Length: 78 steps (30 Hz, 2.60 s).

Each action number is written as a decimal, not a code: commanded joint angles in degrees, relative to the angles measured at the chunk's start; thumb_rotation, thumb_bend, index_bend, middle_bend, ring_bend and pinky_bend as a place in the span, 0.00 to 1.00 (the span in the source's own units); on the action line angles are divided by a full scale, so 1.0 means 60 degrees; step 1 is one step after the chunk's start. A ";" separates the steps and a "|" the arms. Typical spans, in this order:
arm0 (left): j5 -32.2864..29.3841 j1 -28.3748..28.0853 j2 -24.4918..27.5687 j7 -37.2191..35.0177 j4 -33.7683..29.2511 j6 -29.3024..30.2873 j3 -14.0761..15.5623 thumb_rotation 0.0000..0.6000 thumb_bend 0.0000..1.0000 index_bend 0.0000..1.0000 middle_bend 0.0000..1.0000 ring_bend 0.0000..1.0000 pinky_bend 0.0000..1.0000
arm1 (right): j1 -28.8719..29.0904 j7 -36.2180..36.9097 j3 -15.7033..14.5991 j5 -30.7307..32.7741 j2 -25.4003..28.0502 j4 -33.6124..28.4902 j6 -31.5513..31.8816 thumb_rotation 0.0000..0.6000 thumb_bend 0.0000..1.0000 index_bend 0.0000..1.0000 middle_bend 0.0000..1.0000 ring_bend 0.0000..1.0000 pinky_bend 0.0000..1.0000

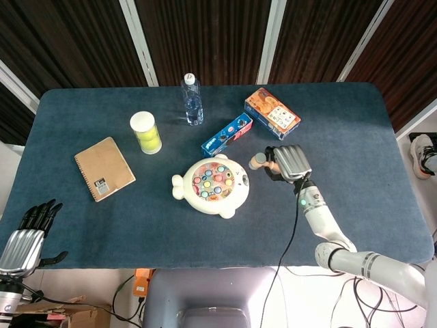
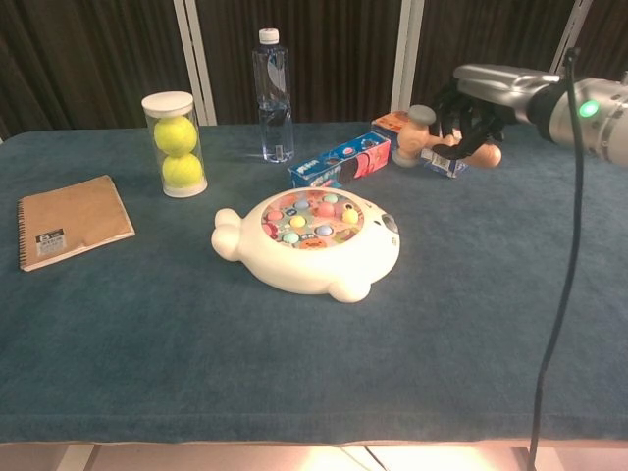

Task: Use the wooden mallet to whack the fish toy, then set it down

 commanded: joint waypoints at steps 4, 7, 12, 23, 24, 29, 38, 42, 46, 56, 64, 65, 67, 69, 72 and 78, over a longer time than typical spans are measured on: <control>0.0022 -0.0011 0.0006 -0.0024 0.0008 -0.0014 0.0008 1.00 0.08 0.00 0.00 0.00 0.08 | 0.1015 -0.1486 0.0210 0.1487 -0.0331 -0.0465 -0.0028 1.00 0.53 0.99 0.79 0.73 0.75; 0.0026 -0.0009 0.0011 -0.0039 0.0012 -0.0011 0.0009 1.00 0.08 0.00 0.00 0.00 0.08 | 0.1284 -0.1821 0.0192 0.1839 -0.0515 -0.0404 -0.0048 1.00 0.53 0.99 0.79 0.73 0.75; -0.0007 0.0004 0.0059 -0.0171 0.0037 0.0017 -0.0019 1.00 0.08 0.00 0.00 0.00 0.08 | 0.2216 -0.3209 -0.0067 0.3005 -0.1125 -0.0097 0.0079 1.00 0.53 0.98 0.79 0.73 0.75; 0.0019 -0.0010 0.0098 -0.0279 0.0045 0.0002 -0.0015 1.00 0.08 0.00 0.00 0.00 0.08 | 0.2741 -0.3825 -0.0352 0.3960 -0.1247 -0.0220 0.0436 1.00 0.53 0.98 0.79 0.73 0.75; 0.0019 -0.0013 0.0096 -0.0277 0.0049 0.0001 -0.0018 1.00 0.08 0.00 0.00 0.00 0.08 | 0.2759 -0.3838 -0.0391 0.3989 -0.1236 -0.0226 0.0468 1.00 0.53 0.98 0.79 0.73 0.75; 0.0029 -0.0023 0.0092 -0.0258 0.0041 -0.0012 -0.0012 1.00 0.08 0.00 0.00 0.00 0.08 | 0.2835 -0.3862 -0.0549 0.4067 -0.1231 -0.0205 0.0511 1.00 0.53 0.98 0.79 0.73 0.75; 0.0060 -0.0010 0.0087 -0.0254 0.0037 0.0019 0.0000 1.00 0.08 0.00 0.00 0.00 0.08 | 0.2940 -0.3682 -0.0721 0.4044 -0.1389 0.0002 0.0495 1.00 0.53 0.98 0.79 0.73 0.75; 0.0076 0.0021 0.0102 -0.0310 0.0051 0.0081 -0.0002 1.00 0.08 0.00 0.00 0.00 0.08 | 0.2993 -0.3633 -0.0814 0.4061 -0.1560 0.0255 0.0440 1.00 0.53 0.98 0.79 0.73 0.75; 0.0085 0.0021 0.0120 -0.0360 0.0065 0.0080 -0.0001 1.00 0.08 0.00 0.00 0.00 0.08 | 0.3036 -0.3655 -0.0891 0.4152 -0.1653 0.0418 0.0383 1.00 0.53 0.98 0.79 0.73 0.75; 0.0122 0.0048 0.0132 -0.0412 0.0079 0.0144 0.0001 1.00 0.08 0.00 0.00 0.00 0.08 | 0.2974 -0.3492 -0.0904 0.4075 -0.1454 0.0205 0.0511 1.00 0.53 0.98 0.79 0.73 0.75; 0.0150 0.0042 0.0124 -0.0382 0.0065 0.0133 0.0012 1.00 0.08 0.00 0.00 0.00 0.08 | 0.2456 -0.2826 -0.1037 0.3392 -0.0533 -0.0887 0.0643 1.00 0.53 0.98 0.79 0.73 0.75; 0.0152 0.0039 0.0121 -0.0371 0.0060 0.0126 0.0015 1.00 0.08 0.00 0.00 0.00 0.08 | 0.2411 -0.2802 -0.1080 0.3362 -0.0457 -0.0953 0.0647 1.00 0.53 0.98 0.79 0.73 0.75; 0.0170 0.0038 0.0106 -0.0333 0.0048 0.0128 0.0024 1.00 0.08 0.00 0.00 0.00 0.08 | 0.2332 -0.2761 -0.1171 0.3321 -0.0333 -0.1031 0.0643 1.00 0.53 0.98 0.79 0.73 0.75; 0.0188 0.0038 0.0092 -0.0297 0.0034 0.0130 0.0033 1.00 0.08 0.00 0.00 0.00 0.08 | 0.2289 -0.2692 -0.1227 0.3320 -0.0278 -0.1031 0.0579 1.00 0.53 0.98 0.79 0.73 0.75; 0.0181 0.0036 0.0081 -0.0264 0.0027 0.0125 0.0033 1.00 0.08 0.00 0.00 0.00 0.08 | 0.2275 -0.2635 -0.1299 0.3316 -0.0294 -0.0937 0.0487 1.00 0.53 0.98 0.79 0.73 0.75; 0.0158 0.0047 0.0096 -0.0314 0.0045 0.0145 0.0017 1.00 0.08 0.00 0.00 0.00 0.08 | 0.2308 -0.2519 -0.1379 0.3279 -0.0492 -0.0654 0.0327 1.00 0.53 0.98 0.79 0.73 0.75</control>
